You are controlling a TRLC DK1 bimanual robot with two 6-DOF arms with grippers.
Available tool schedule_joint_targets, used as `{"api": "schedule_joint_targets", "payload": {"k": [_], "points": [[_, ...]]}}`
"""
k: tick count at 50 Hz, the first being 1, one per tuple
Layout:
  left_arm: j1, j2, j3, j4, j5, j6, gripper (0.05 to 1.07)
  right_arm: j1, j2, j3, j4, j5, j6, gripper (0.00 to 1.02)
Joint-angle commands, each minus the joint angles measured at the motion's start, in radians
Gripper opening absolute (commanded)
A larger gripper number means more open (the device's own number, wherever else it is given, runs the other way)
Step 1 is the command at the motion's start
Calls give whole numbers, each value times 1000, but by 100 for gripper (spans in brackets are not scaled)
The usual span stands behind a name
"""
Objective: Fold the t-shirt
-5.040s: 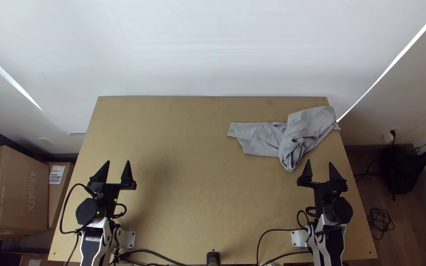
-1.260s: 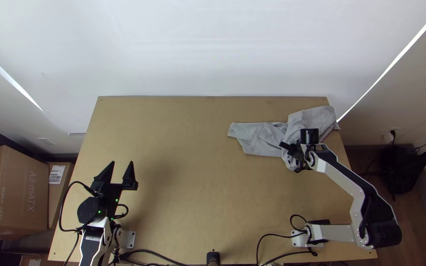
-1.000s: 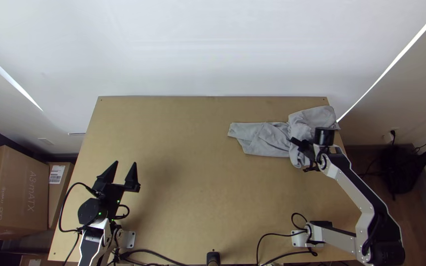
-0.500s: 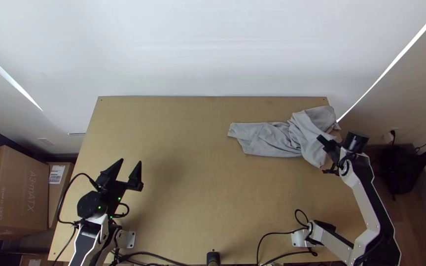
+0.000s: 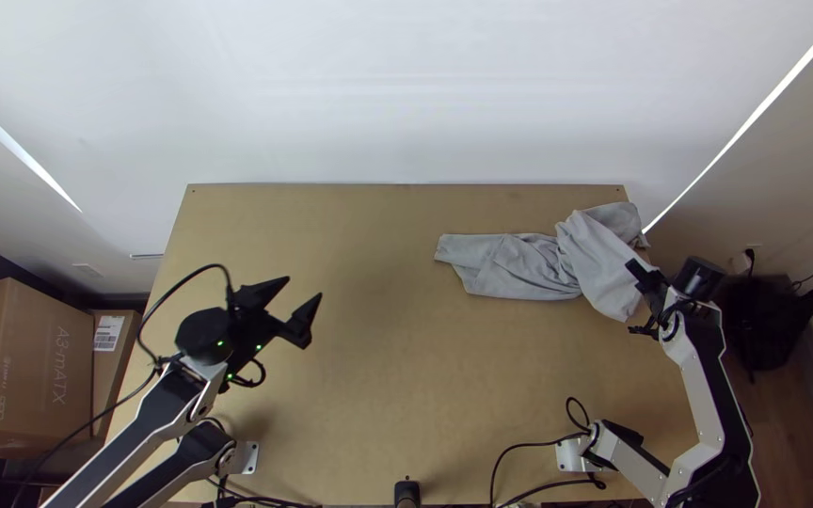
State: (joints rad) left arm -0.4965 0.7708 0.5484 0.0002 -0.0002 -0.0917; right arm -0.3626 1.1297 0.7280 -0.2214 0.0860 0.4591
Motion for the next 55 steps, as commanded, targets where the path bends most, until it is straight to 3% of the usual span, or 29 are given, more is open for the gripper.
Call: {"api": "schedule_joint_targets", "payload": {"k": [1,23,36,42,55], "points": [[-63,125,91,15,8,43,103,-16,-11,-44,20,-2,-11,3],[-220,708,509,-12,43,-83,103,-65,-25,-108,85,-2,-28,3],[-228,970,777,-17,111,-233,102,-53,-36,-130,131,-2,-27,3],[-235,1102,970,-152,146,-284,102,-36,-30,-133,142,-2,-17,3],[-289,1268,1110,-192,183,-324,101,2,-15,-151,180,-2,-5,3]]}}
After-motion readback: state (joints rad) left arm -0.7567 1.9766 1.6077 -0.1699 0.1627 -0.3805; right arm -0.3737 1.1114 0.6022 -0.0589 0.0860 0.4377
